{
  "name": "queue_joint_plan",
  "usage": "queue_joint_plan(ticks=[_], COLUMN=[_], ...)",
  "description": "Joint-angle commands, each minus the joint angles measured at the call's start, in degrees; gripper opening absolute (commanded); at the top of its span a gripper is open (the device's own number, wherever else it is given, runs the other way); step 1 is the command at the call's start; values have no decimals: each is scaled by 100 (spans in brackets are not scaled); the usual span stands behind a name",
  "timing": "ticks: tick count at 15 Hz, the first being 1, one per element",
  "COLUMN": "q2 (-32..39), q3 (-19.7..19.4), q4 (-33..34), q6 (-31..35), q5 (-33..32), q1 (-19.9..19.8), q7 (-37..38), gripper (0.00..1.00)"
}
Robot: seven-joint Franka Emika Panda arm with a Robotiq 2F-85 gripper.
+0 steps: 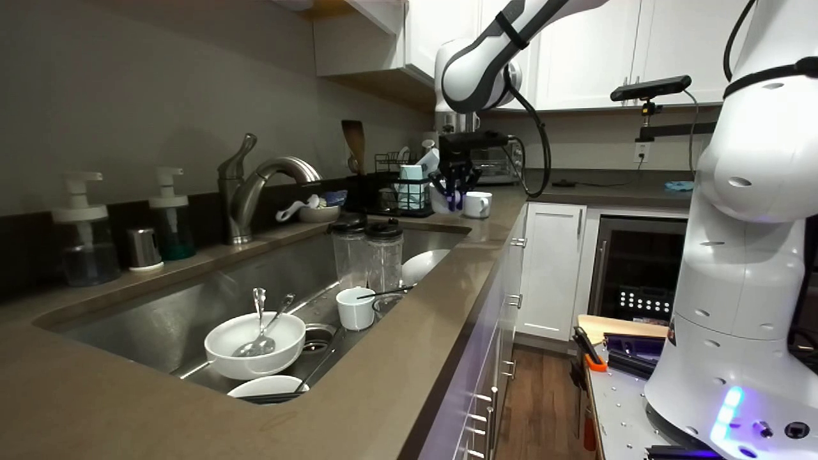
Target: Pour the water from the left cup into the sink
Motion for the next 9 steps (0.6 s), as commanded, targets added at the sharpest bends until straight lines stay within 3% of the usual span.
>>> queue_joint_plan(ticks=[1,5,6,9], q2=[-453,-542,-286,-313], q3=[455,1045,830,1032], q4=[-461,-693,-501,-580], q6=[222,284,140,147], q5=[-584,-1315,-951,-1106], q1=[155,379,347,472], q7=[722,1760,1280,1632], gripper=[4,4,16,16])
